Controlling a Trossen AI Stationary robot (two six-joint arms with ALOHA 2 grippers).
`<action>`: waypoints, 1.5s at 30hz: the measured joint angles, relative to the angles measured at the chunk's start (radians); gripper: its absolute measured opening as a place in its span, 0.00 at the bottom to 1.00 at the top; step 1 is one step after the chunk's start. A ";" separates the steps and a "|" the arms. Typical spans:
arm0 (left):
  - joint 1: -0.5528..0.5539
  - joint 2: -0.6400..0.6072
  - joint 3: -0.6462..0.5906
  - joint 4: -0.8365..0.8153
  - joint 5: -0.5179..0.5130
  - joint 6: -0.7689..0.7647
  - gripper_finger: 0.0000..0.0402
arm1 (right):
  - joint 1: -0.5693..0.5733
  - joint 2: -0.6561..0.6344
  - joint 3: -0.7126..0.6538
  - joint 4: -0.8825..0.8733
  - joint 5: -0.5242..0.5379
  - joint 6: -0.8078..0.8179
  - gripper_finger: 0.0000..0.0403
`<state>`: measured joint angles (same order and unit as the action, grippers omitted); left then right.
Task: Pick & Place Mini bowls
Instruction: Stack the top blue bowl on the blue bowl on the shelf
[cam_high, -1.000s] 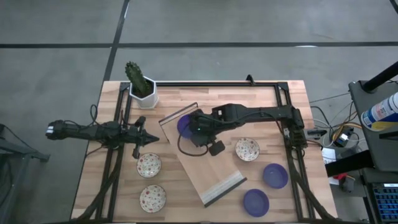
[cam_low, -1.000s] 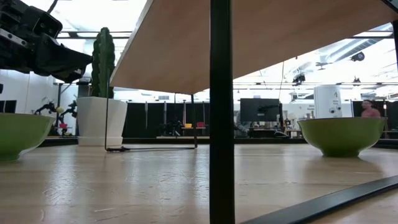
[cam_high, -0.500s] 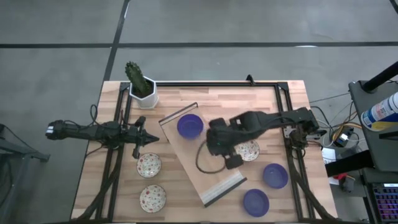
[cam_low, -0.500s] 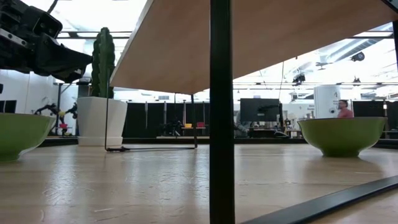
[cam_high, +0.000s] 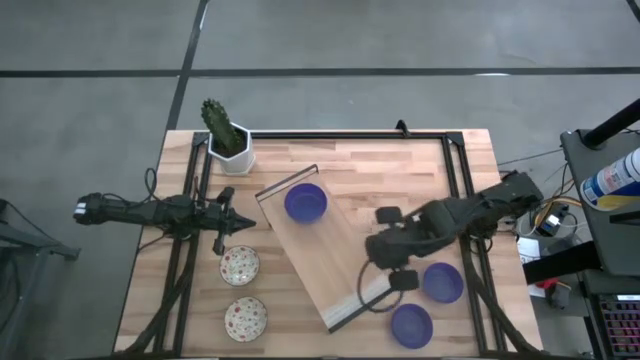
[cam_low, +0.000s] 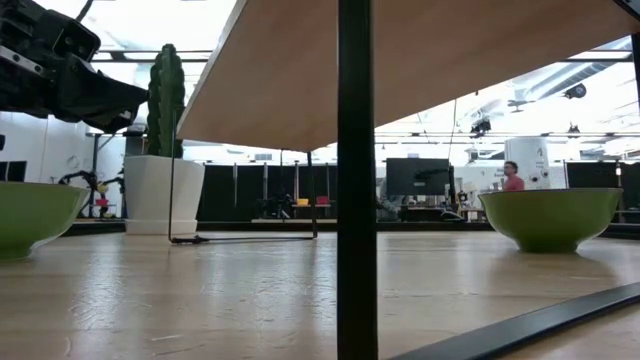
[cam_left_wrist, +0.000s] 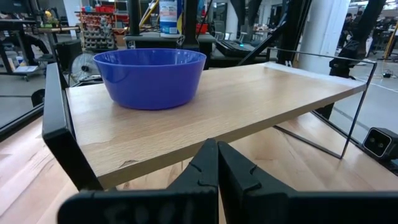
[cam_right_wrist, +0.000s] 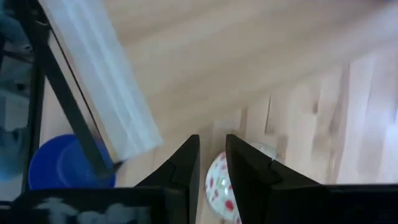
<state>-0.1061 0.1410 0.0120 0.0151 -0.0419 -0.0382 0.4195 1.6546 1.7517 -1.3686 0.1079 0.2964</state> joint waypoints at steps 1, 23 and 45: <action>0.000 0.000 0.000 0.000 0.000 0.000 0.00 | 0.013 -0.019 -0.026 -0.001 0.010 0.034 0.19; 0.000 0.000 0.000 0.000 0.000 0.000 0.00 | 0.343 -0.214 -0.517 0.148 -0.015 0.781 0.19; 0.000 0.000 0.000 0.000 0.000 0.000 0.00 | 0.500 -0.213 -0.805 0.478 -0.012 1.110 0.17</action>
<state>-0.1062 0.1410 0.0120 0.0151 -0.0420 -0.0380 0.9200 1.4412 0.9465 -0.8906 0.0957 1.4064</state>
